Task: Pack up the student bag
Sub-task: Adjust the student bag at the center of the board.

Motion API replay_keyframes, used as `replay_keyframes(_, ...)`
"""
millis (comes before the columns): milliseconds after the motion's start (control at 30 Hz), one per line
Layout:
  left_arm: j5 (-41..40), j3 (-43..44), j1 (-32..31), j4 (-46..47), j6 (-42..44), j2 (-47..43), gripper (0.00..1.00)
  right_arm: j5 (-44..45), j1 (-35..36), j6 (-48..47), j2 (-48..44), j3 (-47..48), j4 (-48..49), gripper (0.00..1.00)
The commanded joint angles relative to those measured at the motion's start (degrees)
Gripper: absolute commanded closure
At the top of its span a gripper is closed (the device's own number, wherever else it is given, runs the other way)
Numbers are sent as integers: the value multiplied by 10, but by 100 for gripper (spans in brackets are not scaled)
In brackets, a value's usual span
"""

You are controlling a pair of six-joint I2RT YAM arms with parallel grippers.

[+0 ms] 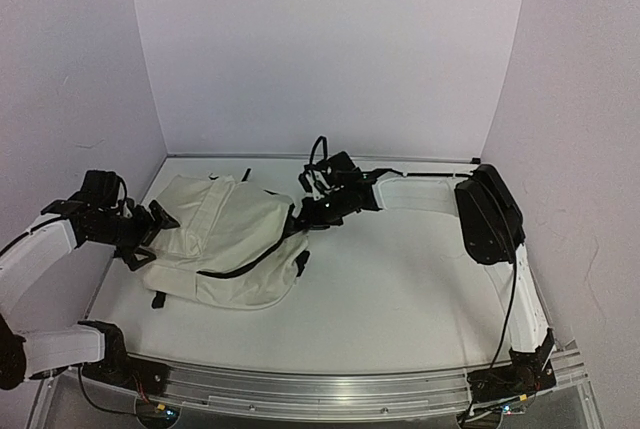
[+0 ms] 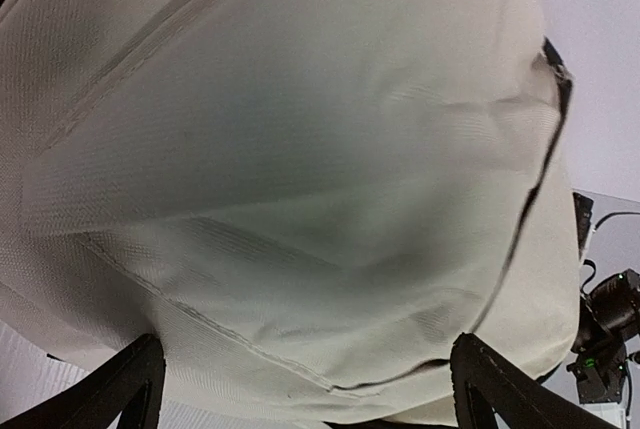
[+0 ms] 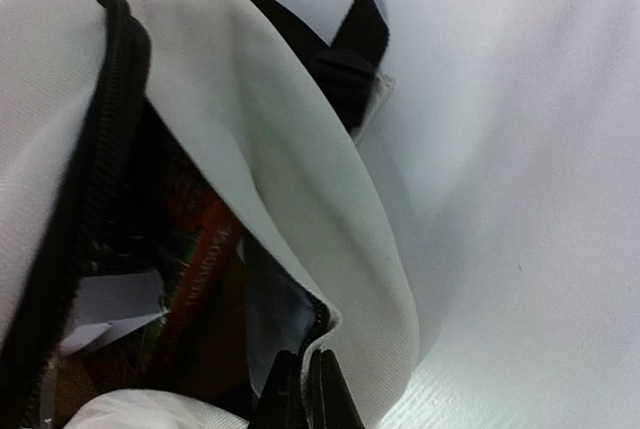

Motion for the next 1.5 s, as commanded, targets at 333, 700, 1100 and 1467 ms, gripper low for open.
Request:
replay_keyframes(333, 122, 43, -1, 407, 43, 290, 0, 65, 36, 79, -251, -351, 202, 100)
replay_keyframes(700, 167, 219, -26, 435, 129, 447, 0, 119, 126, 161, -356, -476, 223, 81)
replay_keyframes(1100, 94, 119, -26, 315, 129, 277, 0, 137, 36, 191, -465, -489, 193, 28)
replay_keyframes(1467, 125, -14, -49, 381, 12, 222, 4, 74, -37, 370, -314, -463, 357, 33)
